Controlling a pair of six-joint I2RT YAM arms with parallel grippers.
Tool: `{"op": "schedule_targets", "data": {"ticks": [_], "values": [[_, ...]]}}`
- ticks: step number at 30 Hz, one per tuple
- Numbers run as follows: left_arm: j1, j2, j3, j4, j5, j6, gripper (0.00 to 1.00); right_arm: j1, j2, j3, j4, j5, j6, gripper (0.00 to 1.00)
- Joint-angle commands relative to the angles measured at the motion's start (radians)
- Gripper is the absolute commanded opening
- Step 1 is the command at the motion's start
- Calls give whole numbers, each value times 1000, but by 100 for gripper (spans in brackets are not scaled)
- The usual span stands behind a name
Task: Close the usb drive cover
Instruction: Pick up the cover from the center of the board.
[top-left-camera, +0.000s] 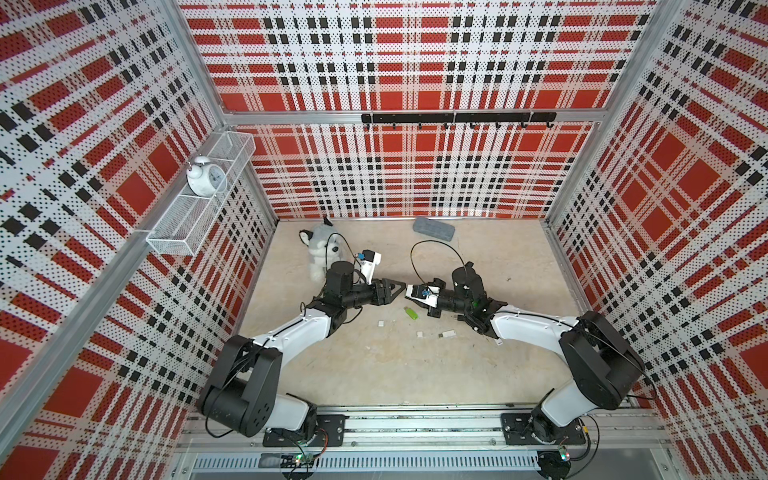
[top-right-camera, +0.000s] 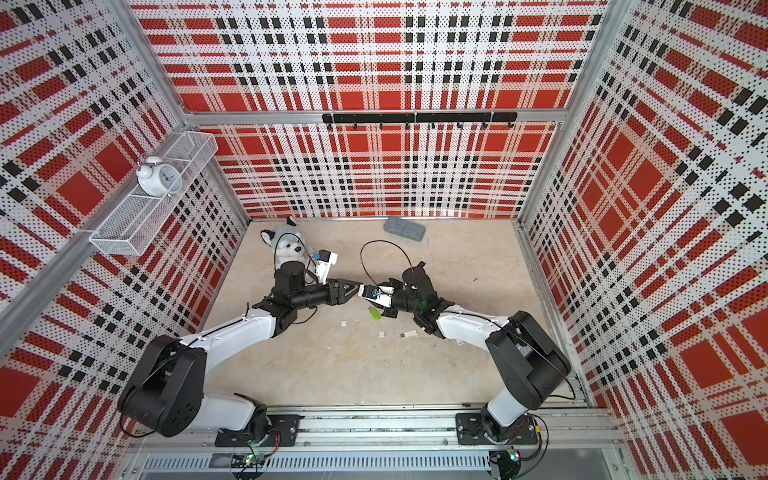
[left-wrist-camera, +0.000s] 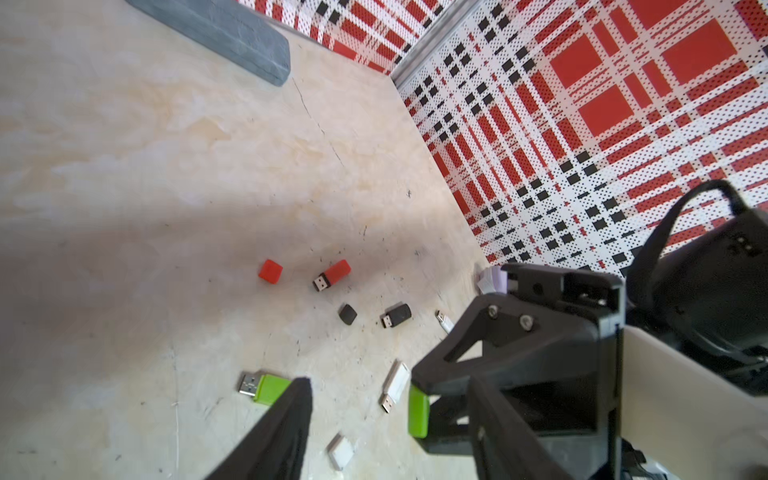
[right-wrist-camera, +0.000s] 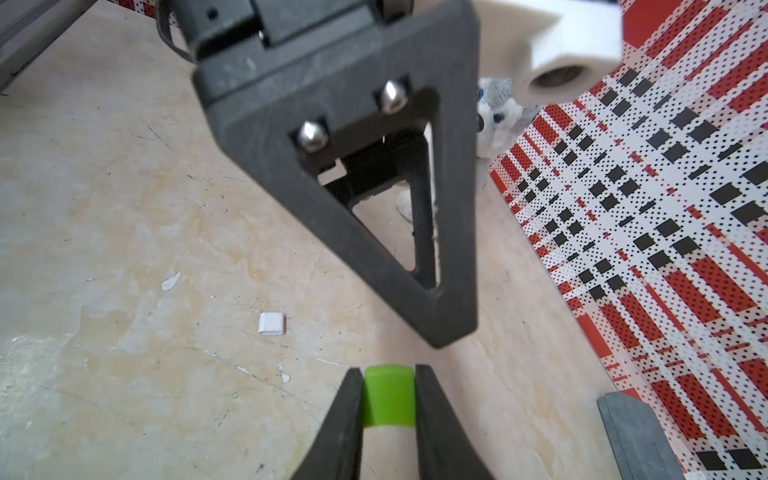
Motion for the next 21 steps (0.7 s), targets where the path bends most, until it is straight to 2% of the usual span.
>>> {"op": "schedule_targets", "data": {"ticks": [1, 7, 17, 21], "values": [[-3, 24, 26, 19, 63, 7, 60, 4, -27, -6, 50, -17, 16, 24], [-2, 53, 45, 26, 128, 7, 55, 4, -24, -3, 55, -13, 16, 24], [-2, 91, 70, 29, 202, 5, 35, 4, -15, 0, 80, -16, 25, 24], [11, 95, 68, 28, 221, 1, 31, 4, -14, 1, 81, -16, 20, 24]]}}
